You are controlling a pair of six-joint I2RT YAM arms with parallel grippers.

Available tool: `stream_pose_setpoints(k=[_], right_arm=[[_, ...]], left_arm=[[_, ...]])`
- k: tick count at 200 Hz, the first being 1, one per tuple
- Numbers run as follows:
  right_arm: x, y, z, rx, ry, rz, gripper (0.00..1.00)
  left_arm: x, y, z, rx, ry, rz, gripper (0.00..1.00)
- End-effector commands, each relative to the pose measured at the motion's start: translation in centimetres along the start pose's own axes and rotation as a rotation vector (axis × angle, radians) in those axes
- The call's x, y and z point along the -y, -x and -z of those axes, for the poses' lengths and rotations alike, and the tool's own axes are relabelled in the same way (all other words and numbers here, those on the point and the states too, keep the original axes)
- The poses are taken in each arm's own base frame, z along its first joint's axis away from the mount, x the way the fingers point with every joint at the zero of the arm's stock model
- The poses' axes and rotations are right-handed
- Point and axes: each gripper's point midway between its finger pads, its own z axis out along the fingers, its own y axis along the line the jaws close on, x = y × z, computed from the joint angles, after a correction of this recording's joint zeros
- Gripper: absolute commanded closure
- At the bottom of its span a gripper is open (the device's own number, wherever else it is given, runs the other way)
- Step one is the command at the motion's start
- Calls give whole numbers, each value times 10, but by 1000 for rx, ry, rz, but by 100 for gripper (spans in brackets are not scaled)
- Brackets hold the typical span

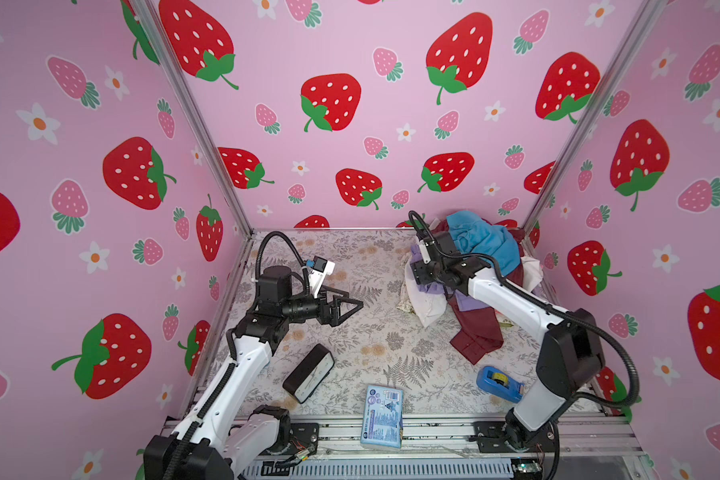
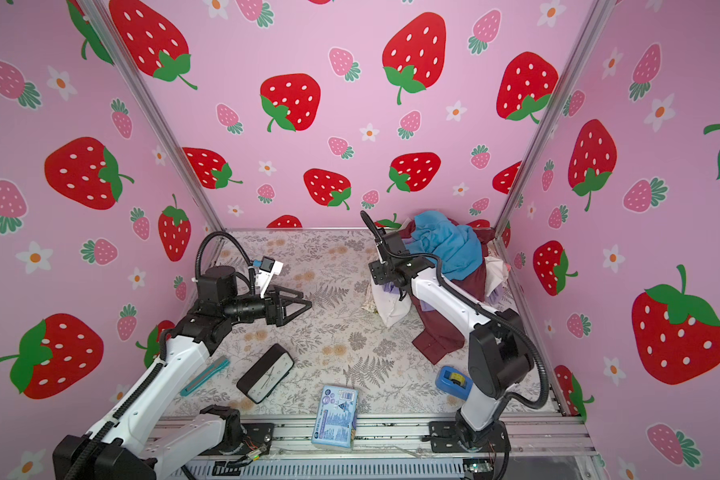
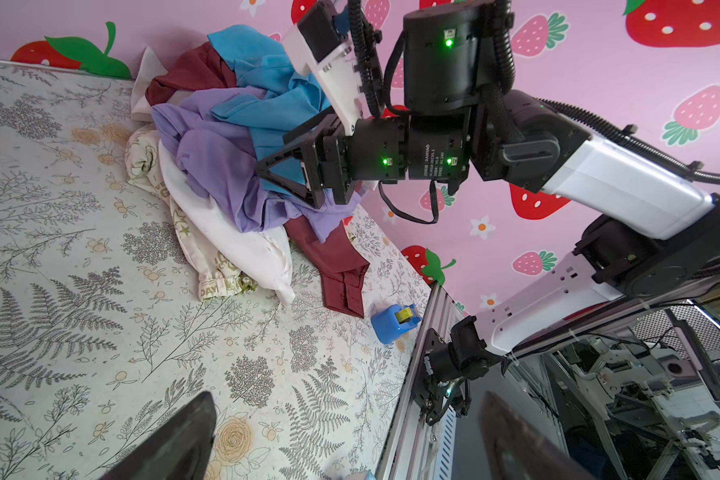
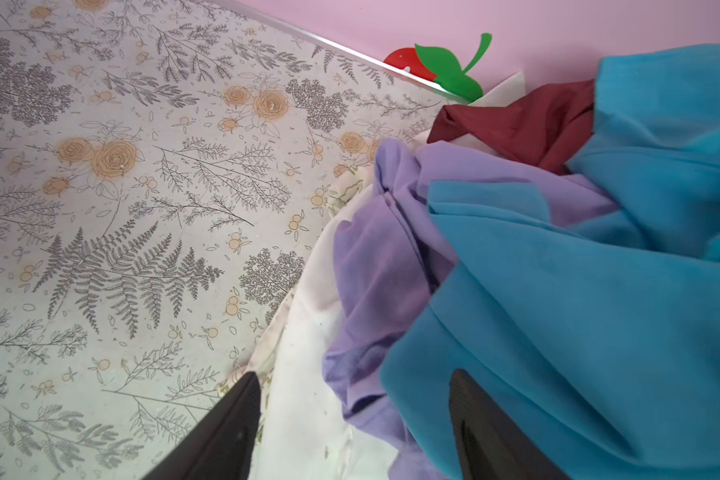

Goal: Pick out a specific cloth from the pile
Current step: 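Raise both arms and move the right gripper over the clothes pile, then lower the right gripper and pinch the lavender shirt in the pile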

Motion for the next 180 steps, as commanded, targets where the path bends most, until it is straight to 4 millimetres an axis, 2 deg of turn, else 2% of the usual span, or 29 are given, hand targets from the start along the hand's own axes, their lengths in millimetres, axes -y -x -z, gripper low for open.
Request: stream_pose_setpoints(k=[1,30,55,83,127,180], right_arm=[[-9,1,-11,-51,0,26,27],[-10,6,-36,-99,-45,27,28],[-6,-1,-58,-170,-107,52,28],[2,-5,-74,-222,-180,81,28],[3,6,-80,-200,-196,83,28],[6,8,-79,-197,-213,92,28]], left_arm=[[-6,2,-5,-2,2,21,1],[-10,8,-11,16,-21,56,1],[-11,9,-12,22,-27,56,1],[-11,9,-12,26,-24,52,1],[-11,11,-12,30,-29,58,1],[-12,9,-13,27,-25,57,1]])
